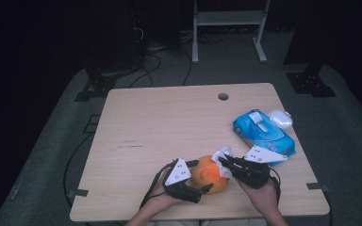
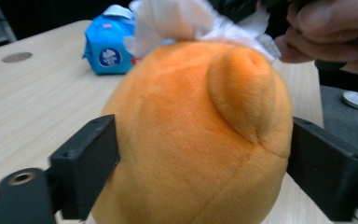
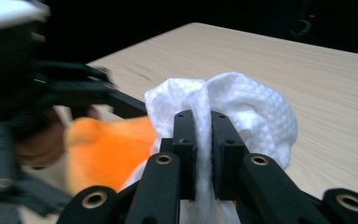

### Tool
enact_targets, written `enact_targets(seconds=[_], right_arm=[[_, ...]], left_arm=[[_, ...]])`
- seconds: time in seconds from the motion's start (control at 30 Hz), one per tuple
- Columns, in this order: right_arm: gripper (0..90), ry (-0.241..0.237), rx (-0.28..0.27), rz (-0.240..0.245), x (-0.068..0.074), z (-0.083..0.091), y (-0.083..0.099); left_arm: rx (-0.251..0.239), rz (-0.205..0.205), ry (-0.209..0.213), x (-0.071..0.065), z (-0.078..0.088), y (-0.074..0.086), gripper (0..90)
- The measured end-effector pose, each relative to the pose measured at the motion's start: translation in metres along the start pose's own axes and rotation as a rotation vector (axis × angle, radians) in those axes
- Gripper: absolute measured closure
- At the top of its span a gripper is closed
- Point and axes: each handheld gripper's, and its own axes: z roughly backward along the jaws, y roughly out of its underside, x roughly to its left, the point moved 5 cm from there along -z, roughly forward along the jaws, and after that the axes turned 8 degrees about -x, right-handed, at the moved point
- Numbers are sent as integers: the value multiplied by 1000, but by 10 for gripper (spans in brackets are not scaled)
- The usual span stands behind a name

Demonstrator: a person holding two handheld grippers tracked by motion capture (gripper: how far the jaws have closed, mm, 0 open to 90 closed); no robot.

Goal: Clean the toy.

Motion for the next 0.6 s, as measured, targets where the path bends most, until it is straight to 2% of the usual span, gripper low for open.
enact_targets(seconds=[0.1, 0.17, 0.2, 0.27, 0.4, 0.5, 0.6], right_arm=[[811, -96, -8, 9, 19, -2, -3], [811, -128, 2, 39, 30, -5, -5], [811, -121, 9, 54, 32, -6, -5], [811, -108, 12, 45, 28, -6, -3], [810, -34, 13, 17, 5, -3, 1], [810, 23, 14, -31, -16, 2, 6], [810, 35, 14, -50, -22, 6, 7]], left_arm=[[8, -29, 11, -5, -1, 0, 204], [19, -55, 14, -8, -1, 1, 225], [22, -58, 14, -8, 0, 1, 232], [20, -60, 18, -7, 1, 1, 250], [15, -60, 22, -6, 1, 1, 267], [13, -59, 27, -5, 1, 2, 268], [15, -60, 30, -4, 1, 2, 267]])
